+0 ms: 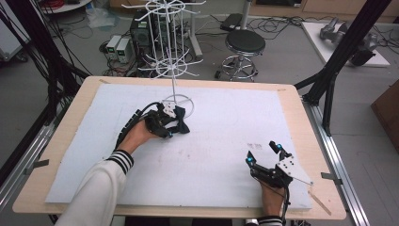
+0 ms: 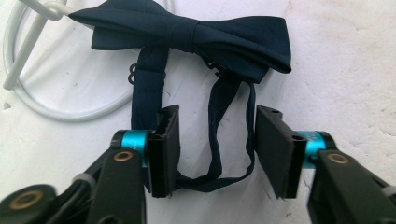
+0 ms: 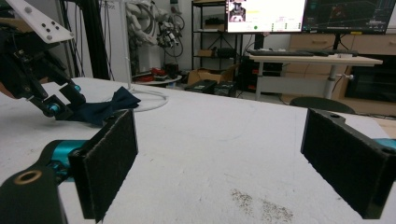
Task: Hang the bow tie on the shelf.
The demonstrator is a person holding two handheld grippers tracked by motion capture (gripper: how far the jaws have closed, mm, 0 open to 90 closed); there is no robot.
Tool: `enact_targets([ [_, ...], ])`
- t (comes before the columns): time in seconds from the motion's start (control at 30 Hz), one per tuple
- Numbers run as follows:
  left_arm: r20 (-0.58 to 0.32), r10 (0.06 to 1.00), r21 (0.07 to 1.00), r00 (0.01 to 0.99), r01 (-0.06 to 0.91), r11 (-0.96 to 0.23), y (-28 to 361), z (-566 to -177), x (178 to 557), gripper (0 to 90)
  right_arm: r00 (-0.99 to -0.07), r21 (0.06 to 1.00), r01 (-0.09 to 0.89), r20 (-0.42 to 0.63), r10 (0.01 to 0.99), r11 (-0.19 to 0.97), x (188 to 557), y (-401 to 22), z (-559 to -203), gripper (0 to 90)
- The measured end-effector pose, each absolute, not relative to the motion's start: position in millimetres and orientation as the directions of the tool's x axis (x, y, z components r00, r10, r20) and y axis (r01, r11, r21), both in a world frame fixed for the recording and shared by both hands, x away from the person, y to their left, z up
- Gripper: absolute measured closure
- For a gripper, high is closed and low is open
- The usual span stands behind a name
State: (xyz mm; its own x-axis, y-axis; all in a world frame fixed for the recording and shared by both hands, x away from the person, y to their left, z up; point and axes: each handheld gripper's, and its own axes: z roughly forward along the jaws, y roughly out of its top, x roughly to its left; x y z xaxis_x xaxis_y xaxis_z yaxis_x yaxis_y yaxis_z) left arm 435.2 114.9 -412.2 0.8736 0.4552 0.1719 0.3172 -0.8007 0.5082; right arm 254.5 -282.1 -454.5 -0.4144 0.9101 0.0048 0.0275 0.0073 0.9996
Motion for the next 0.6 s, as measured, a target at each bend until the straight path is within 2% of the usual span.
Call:
enact_targets([
  [0.17, 0.187, 0.455, 0.487, 0.87, 0.32, -0.812, 111.6, -411.4, 435.6, 55.0, -0.413, 1.0, 0.031, 0.01, 0.91, 0.004, 254.3, -282.1, -454.5, 10.0],
  [0.3, 0.197, 0.462, 0.47, 0.865, 0.33, -0.819, 109.3, -412.0, 436.1, 53.1, -0.415, 1.0, 0.026, 0.008, 0.91, 0.003, 254.2, -282.3, -454.6, 10.1],
  [0.6, 0.194, 0.461, 0.435, 0.866, 0.345, -0.832, 105.9, -413.9, 436.1, 64.9, -0.413, 1.0, 0.024, 0.007, 0.911, 0.003, 254.2, -282.4, -454.6, 10.0],
])
